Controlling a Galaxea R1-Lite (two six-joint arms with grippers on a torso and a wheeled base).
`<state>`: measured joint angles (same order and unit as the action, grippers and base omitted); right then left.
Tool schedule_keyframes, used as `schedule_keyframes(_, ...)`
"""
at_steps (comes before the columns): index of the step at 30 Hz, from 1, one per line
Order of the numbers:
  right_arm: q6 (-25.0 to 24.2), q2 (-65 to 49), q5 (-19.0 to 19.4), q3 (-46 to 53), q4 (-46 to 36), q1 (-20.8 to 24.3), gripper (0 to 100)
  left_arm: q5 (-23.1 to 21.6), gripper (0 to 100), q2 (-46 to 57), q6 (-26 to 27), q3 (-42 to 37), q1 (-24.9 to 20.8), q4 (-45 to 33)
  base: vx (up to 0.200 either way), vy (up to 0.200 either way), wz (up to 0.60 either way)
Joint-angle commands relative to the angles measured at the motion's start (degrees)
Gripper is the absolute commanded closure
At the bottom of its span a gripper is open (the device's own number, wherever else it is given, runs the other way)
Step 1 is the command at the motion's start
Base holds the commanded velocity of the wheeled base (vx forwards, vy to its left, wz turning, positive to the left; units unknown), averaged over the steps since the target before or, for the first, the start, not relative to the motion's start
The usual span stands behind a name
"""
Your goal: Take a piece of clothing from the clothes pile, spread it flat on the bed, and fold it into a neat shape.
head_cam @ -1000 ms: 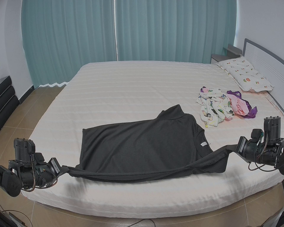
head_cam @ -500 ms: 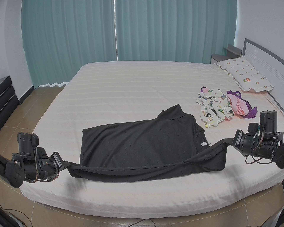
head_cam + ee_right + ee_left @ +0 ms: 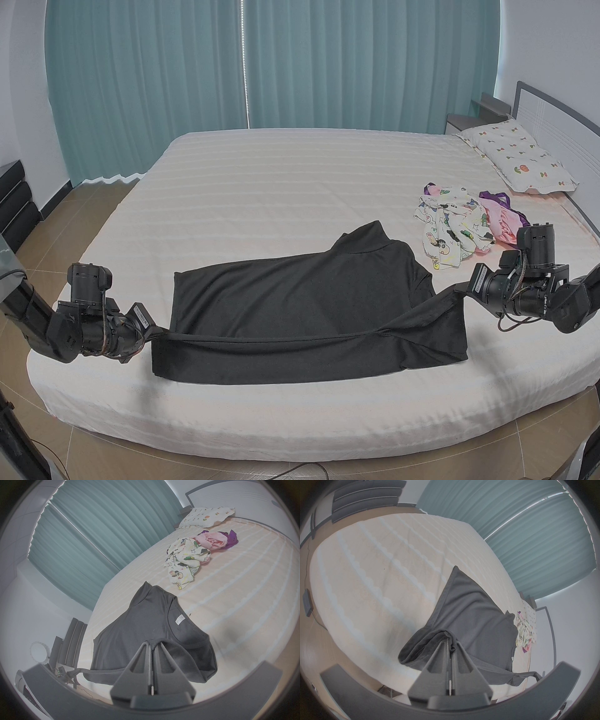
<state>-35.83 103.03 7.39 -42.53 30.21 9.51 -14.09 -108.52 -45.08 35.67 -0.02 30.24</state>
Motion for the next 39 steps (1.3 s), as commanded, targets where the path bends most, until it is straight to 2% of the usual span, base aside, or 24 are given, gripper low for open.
schedule_keyframes(1,-0.1,5.2,0.0,-2.6,0.5,-0.1,100,0.2,100,-6.5,-1.1,4.5,0.0,0.0,0.000,0.000,0.00)
schedule_keyframes(21,-0.9,8.8,0.3,-5.0,0.8,-0.1,100,0.4,100,-15.1,-1.2,11.6,0.1,-0.5,0.000,0.000,0.00)
schedule_keyframes(22,-1.0,8.8,0.4,-5.0,0.8,-0.1,100,0.4,0,-15.1,-1.2,11.7,0.1,-0.5,0.000,0.000,0.00)
schedule_keyframes(29,-1.1,8.7,0.6,-4.5,0.8,0.0,100,0.5,0,-14.3,-3.3,11.4,0.1,-0.4,0.000,0.000,0.00)
schedule_keyframes(39,-1.7,2.6,1.8,0.1,-0.4,0.2,100,0.3,0,-8.7,-3.4,8.5,3.1,-0.6,0.000,0.000,0.00)
